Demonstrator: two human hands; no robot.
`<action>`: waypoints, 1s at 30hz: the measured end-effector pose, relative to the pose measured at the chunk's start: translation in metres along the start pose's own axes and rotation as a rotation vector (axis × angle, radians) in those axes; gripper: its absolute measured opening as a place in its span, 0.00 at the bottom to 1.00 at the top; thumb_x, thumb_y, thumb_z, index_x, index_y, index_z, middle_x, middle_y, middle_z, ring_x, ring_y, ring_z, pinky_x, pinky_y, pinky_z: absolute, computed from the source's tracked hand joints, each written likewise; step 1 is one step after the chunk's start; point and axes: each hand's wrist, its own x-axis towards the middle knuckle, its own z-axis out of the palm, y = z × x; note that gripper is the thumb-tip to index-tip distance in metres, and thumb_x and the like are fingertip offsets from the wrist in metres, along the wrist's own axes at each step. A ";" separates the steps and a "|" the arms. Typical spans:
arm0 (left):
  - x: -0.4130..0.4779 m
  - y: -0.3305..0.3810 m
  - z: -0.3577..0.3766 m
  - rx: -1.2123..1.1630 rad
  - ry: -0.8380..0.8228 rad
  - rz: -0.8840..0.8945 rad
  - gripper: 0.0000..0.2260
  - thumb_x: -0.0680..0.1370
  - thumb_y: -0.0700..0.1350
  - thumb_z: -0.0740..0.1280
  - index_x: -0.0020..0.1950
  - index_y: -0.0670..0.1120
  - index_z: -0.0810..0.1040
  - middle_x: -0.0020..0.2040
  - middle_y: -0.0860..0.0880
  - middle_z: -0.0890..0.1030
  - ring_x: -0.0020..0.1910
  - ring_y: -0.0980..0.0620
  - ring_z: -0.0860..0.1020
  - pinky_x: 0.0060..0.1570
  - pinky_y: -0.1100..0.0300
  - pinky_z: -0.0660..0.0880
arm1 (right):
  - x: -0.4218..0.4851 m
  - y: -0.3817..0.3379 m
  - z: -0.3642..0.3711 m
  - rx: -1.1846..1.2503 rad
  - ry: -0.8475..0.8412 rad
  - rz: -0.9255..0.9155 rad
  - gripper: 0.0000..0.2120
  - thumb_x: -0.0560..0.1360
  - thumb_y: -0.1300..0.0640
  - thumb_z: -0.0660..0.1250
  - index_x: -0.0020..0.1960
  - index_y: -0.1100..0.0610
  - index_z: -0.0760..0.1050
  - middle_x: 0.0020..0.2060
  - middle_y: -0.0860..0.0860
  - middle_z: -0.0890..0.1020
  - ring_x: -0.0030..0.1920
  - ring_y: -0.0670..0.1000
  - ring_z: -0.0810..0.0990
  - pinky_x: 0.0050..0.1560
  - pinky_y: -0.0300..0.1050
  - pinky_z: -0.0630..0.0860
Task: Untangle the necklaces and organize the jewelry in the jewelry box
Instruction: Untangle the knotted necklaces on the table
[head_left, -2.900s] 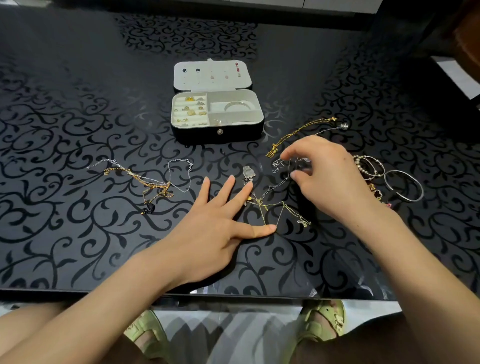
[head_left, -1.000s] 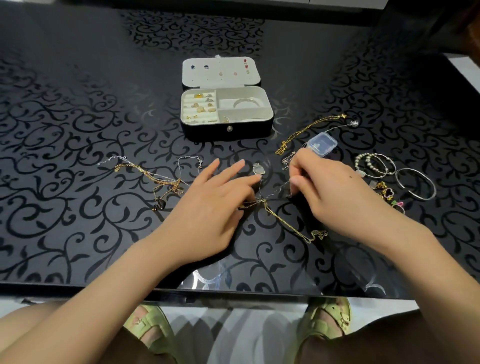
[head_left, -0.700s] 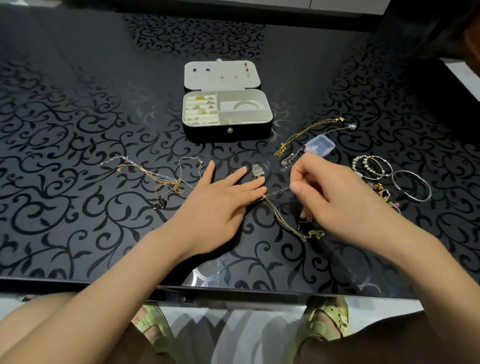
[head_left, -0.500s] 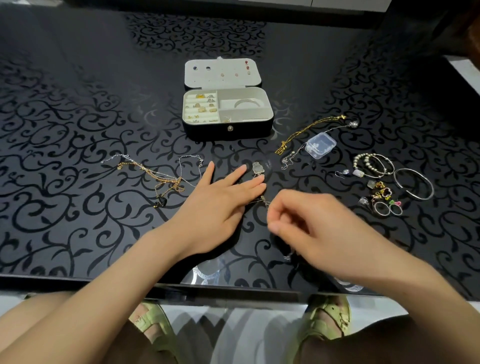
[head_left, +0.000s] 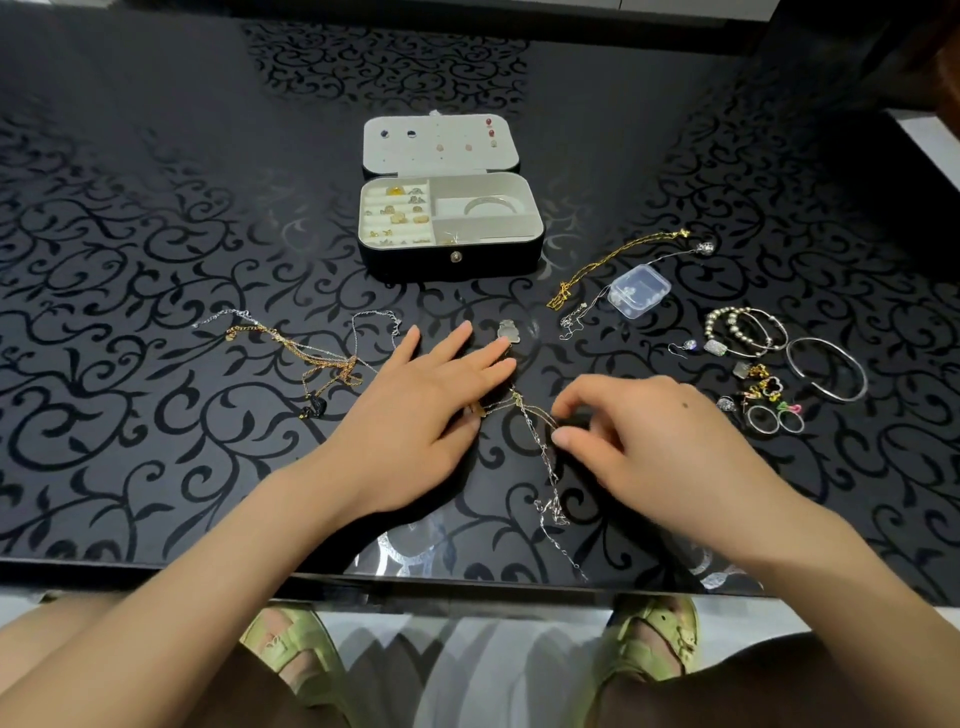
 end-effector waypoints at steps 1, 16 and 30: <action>-0.001 0.000 -0.001 0.022 0.031 0.033 0.24 0.75 0.45 0.55 0.71 0.53 0.68 0.74 0.56 0.62 0.75 0.52 0.53 0.74 0.45 0.47 | 0.002 0.002 0.001 -0.052 0.023 0.029 0.09 0.76 0.44 0.62 0.53 0.46 0.72 0.33 0.43 0.74 0.41 0.47 0.72 0.43 0.43 0.67; -0.015 -0.002 0.002 0.200 0.127 0.226 0.15 0.75 0.46 0.60 0.55 0.49 0.83 0.58 0.52 0.81 0.57 0.47 0.77 0.59 0.55 0.68 | 0.009 0.014 0.006 -0.158 -0.036 0.133 0.08 0.79 0.51 0.58 0.47 0.53 0.72 0.43 0.49 0.79 0.48 0.55 0.77 0.46 0.46 0.73; -0.001 0.013 0.004 0.296 0.321 0.285 0.11 0.73 0.41 0.64 0.50 0.47 0.84 0.42 0.46 0.77 0.40 0.44 0.72 0.39 0.49 0.66 | -0.001 -0.007 0.002 -0.020 0.051 0.071 0.15 0.69 0.37 0.66 0.42 0.47 0.69 0.35 0.43 0.71 0.41 0.45 0.71 0.41 0.43 0.65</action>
